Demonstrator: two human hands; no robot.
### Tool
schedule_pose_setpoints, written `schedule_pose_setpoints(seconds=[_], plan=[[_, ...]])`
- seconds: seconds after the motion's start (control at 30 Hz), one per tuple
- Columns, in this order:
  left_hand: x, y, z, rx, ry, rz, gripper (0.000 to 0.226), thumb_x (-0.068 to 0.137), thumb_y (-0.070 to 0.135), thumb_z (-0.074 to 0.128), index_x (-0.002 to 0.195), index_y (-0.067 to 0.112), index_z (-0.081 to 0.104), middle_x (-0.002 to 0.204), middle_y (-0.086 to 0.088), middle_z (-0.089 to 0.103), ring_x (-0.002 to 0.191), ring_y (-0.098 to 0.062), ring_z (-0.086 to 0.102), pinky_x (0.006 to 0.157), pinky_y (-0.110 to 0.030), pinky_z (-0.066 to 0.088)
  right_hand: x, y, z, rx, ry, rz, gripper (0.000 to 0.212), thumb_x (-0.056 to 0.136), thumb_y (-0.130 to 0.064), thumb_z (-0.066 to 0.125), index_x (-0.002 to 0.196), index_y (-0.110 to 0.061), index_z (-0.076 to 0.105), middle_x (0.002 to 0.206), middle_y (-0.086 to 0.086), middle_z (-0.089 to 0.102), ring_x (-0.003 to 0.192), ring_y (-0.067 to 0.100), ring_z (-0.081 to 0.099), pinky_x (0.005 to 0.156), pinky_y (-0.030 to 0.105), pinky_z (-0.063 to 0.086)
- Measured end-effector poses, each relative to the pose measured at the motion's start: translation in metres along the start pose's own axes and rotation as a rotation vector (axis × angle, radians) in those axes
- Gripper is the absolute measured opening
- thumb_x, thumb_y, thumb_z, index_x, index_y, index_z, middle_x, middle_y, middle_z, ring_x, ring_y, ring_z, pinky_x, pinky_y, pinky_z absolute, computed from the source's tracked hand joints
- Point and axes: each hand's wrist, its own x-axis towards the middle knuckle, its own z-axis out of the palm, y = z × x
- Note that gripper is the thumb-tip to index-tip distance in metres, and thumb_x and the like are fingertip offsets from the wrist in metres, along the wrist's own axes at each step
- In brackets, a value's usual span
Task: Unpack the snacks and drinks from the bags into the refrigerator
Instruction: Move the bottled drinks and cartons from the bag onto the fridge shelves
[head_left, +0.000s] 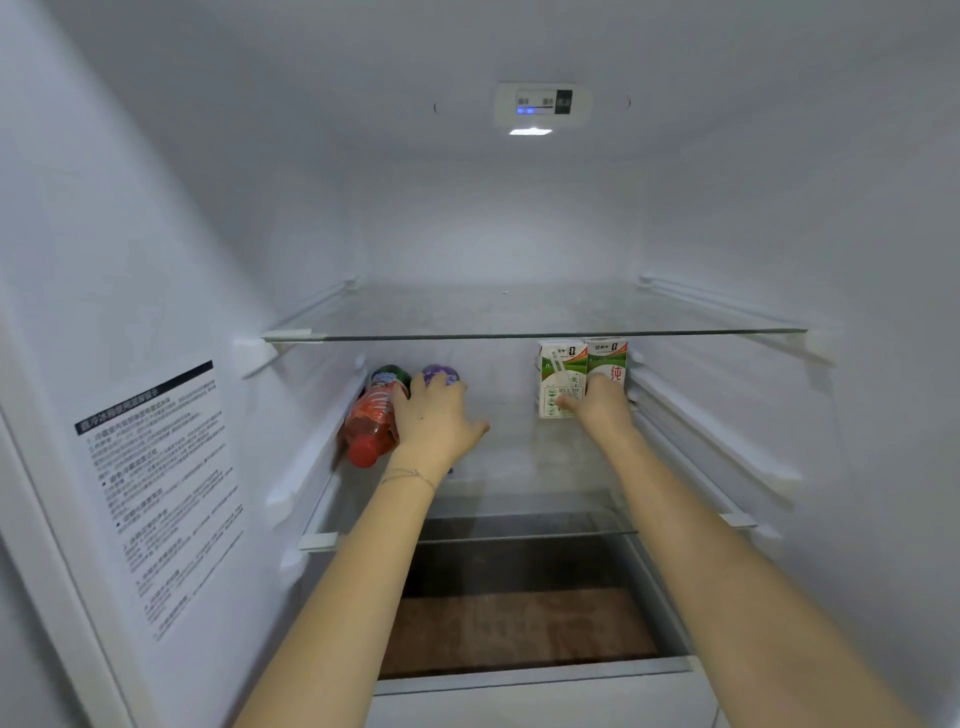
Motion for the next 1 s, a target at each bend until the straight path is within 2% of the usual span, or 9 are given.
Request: schedule_pose_setpoints(seconds=[0.13, 0.27, 0.33, 0.53, 0.7, 1.0], plan=[[-0.013, 0.005, -0.007, -0.034, 0.051, 0.031, 0.069, 0.088, 0.064, 0.049, 0.143, 0.024, 0.041, 0.153, -0.004, 0.033, 0.144, -0.033, 0.017, 0.116, -0.055, 0.013, 0.004, 0.002, 0.0, 0.0, 0.014, -0.004, 0.039, 0.084, -0.024, 0.073, 0.115, -0.002, 0.062, 0.119, 0.015, 0.066, 0.109, 0.03, 0.062, 0.089, 0.04, 0.052], [-0.026, 0.01, -0.011, -0.054, 0.146, 0.048, 0.07, 0.089, 0.066, 0.044, 0.146, 0.026, 0.038, 0.156, -0.002, 0.029, 0.147, -0.031, 0.01, 0.117, -0.055, 0.007, 0.003, 0.001, -0.001, -0.034, 0.019, 0.024, 0.037, 0.086, -0.031, 0.071, 0.114, -0.007, 0.065, 0.116, 0.01, 0.068, 0.105, 0.028, 0.063, 0.074, 0.03, 0.045], [-0.029, 0.011, -0.011, -0.043, 0.153, 0.046, 0.073, 0.088, 0.069, 0.043, 0.148, 0.027, 0.034, 0.158, -0.001, 0.027, 0.148, -0.032, 0.007, 0.117, -0.055, 0.005, 0.005, 0.002, 0.0, -0.044, 0.013, 0.041, 0.037, 0.087, -0.034, 0.07, 0.114, -0.009, 0.066, 0.115, 0.009, 0.068, 0.103, 0.028, 0.063, 0.073, 0.03, 0.043], [-0.036, 0.013, -0.002, -0.055, 0.11, 0.042, 0.077, 0.088, 0.069, 0.042, 0.151, 0.028, 0.026, 0.159, -0.002, 0.023, 0.148, -0.03, 0.007, 0.118, -0.056, 0.007, 0.013, 0.0, 0.005, -0.055, 0.022, 0.076, 0.037, 0.086, -0.036, 0.07, 0.105, -0.005, 0.065, 0.109, 0.012, 0.068, 0.097, 0.029, 0.064, 0.075, 0.034, 0.05], [-0.041, 0.009, -0.003, -0.068, 0.072, 0.058, 0.071, 0.092, 0.063, 0.043, 0.151, 0.028, 0.026, 0.16, -0.002, 0.021, 0.149, -0.027, 0.008, 0.118, -0.055, 0.008, 0.015, -0.001, 0.007, -0.099, 0.028, 0.094, 0.036, 0.087, -0.037, 0.068, 0.104, -0.006, 0.062, 0.108, 0.012, 0.066, 0.095, 0.03, 0.062, 0.07, 0.033, 0.045], [-0.06, 0.002, -0.009, -0.075, 0.116, -0.017, 0.073, 0.09, 0.067, 0.041, 0.151, 0.03, 0.026, 0.16, -0.002, 0.022, 0.146, -0.029, 0.019, 0.117, -0.052, 0.009, 0.011, -0.003, 0.002, -0.144, -0.015, 0.124, 0.042, 0.088, -0.041, 0.066, 0.109, -0.005, 0.061, 0.112, 0.013, 0.064, 0.097, 0.029, 0.059, 0.071, 0.033, 0.04]])
